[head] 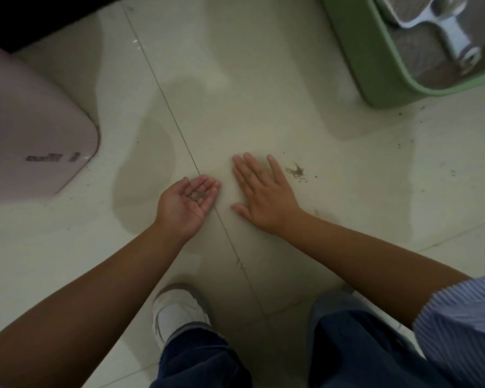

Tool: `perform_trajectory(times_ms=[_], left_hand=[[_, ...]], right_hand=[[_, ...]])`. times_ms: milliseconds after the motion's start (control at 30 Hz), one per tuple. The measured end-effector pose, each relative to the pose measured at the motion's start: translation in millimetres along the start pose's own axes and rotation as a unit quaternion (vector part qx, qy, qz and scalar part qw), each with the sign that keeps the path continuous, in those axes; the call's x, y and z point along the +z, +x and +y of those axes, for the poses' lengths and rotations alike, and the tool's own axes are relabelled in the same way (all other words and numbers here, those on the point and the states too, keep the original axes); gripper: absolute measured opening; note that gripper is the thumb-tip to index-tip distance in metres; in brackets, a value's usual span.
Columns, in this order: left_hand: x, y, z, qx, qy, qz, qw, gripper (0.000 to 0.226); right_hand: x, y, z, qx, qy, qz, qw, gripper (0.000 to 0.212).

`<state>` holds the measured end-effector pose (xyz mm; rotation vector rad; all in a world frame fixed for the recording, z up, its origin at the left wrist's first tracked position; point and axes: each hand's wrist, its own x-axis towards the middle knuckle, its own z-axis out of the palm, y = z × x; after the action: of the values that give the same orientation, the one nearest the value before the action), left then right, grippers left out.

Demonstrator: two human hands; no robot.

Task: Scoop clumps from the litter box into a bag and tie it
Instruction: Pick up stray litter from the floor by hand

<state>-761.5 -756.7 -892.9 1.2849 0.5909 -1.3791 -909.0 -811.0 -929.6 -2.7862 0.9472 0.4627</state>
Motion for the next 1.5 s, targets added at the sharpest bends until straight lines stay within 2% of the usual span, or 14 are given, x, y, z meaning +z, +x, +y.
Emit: perform_trajectory(times_ms=[167, 300, 400, 500, 633, 700, 767, 833, 933, 1000, 1100, 1267, 1400, 1500], left_hand=[[2.7, -0.2, -2.8, -0.005, -0.016, -0.007, 1.0, 0.038], [9.1, 0.3, -7.4, -0.02, -0.008, -0.015, 1.0, 0.04], [11.3, 0.0, -8.5, -0.023, -0.004, -0.015, 1.0, 0.04], [11.4, -0.8, -6.1, -0.018, 0.005, -0.01, 1.0, 0.039], [14.0, -1.3, -0.6, -0.015, 0.014, -0.007, 1.0, 0.044], [15.6, -0.5, 0.6, -0.018, 0.009, -0.009, 1.0, 0.054], [17.1, 0.2, 0.3, -0.019, 0.006, -0.009, 1.0, 0.05], [18.1, 1.2, -1.1, -0.019, -0.002, -0.015, 1.0, 0.045], [23.1, 3.6, -4.6, -0.025, -0.004, -0.034, 0.999, 0.053], [27.6, 4.9, -7.3, -0.031, 0.004, -0.043, 0.999, 0.054], [32.1, 7.9, -14.0, -0.049, 0.019, -0.049, 0.997, 0.061], [38.5, 6.0, -22.3, -0.085, 0.064, -0.062, 0.992, 0.04], [49.2, 9.4, -20.0, -0.094, 0.088, -0.068, 0.989, 0.042], [55.5, 11.7, -16.1, -0.093, 0.087, -0.062, 0.99, 0.043]], right_hand=[[4.4, -18.8, 19.0, 0.124, 0.037, 0.0, 0.992, 0.083], [4.7, -39.9, 30.5, 0.133, 0.055, 0.029, 0.989, 0.078], [2.4, -22.3, 39.1, 0.095, 0.041, 0.075, 0.992, 0.068], [-9.8, 16.8, 54.9, 0.012, 0.116, 0.096, 0.989, 0.062], [-32.5, 58.4, 74.1, -0.079, 0.135, 0.005, 0.988, 0.073], [-33.0, 60.5, 80.0, -0.129, 0.112, -0.039, 0.985, 0.088], [-28.4, 50.3, 88.5, -0.18, 0.084, -0.041, 0.979, 0.101], [-17.9, 28.4, 98.1, -0.208, 0.061, -0.028, 0.976, 0.09], [-2.7, -14.3, 115.7, -0.225, 0.042, -0.018, 0.973, 0.069], [1.4, -39.9, 121.2, -0.234, 0.059, -0.011, 0.97, 0.062], [1.2, -53.1, 123.2, -0.176, 0.128, -0.009, 0.976, 0.06], [3.1, -42.3, 109.9, -0.057, 0.149, 0.138, 0.977, 0.044], [-2.1, -32.4, 94.1, 0.007, 0.181, 0.124, 0.976, 0.044], [-5.6, -24.6, 81.0, 0.05, 0.194, 0.104, 0.974, 0.036]])
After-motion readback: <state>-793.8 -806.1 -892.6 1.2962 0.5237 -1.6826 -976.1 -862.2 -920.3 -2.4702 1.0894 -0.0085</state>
